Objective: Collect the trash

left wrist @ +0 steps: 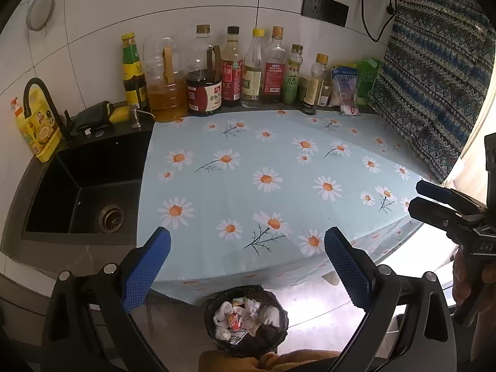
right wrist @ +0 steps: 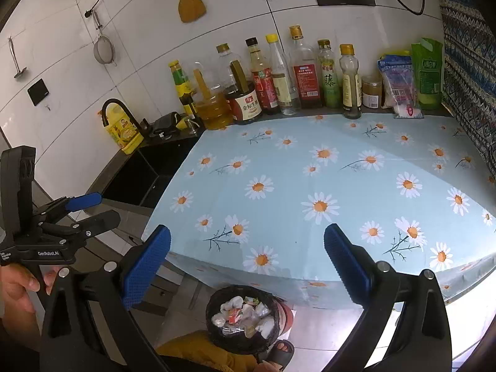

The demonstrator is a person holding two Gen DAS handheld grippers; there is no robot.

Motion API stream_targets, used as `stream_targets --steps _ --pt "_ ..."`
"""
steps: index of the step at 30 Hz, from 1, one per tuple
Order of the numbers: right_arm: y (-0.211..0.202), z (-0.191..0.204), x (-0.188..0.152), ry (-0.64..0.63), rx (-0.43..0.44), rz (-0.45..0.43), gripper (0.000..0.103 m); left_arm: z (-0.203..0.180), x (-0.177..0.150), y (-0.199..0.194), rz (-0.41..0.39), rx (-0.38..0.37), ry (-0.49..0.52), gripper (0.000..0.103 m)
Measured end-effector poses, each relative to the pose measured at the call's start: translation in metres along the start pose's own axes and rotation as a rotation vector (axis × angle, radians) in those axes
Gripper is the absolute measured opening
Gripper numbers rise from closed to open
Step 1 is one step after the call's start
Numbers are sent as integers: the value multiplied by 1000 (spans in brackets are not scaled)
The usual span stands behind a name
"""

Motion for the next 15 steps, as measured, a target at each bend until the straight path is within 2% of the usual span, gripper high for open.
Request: stream_targets --steps 15 --pt "-9 -1 -4 15 -12 -14 98 -1 -8 0 7 -15 4 96"
Point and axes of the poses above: each gripper's, at about its wrist camera, not at the fingertips, and y roughly the way its jaws point, z to its left, x to its top, the point moved 6 cm from there along y, roughly the way its jaws point, and after that the axes turned 5 degrees about -x, right-handed, at the moved point
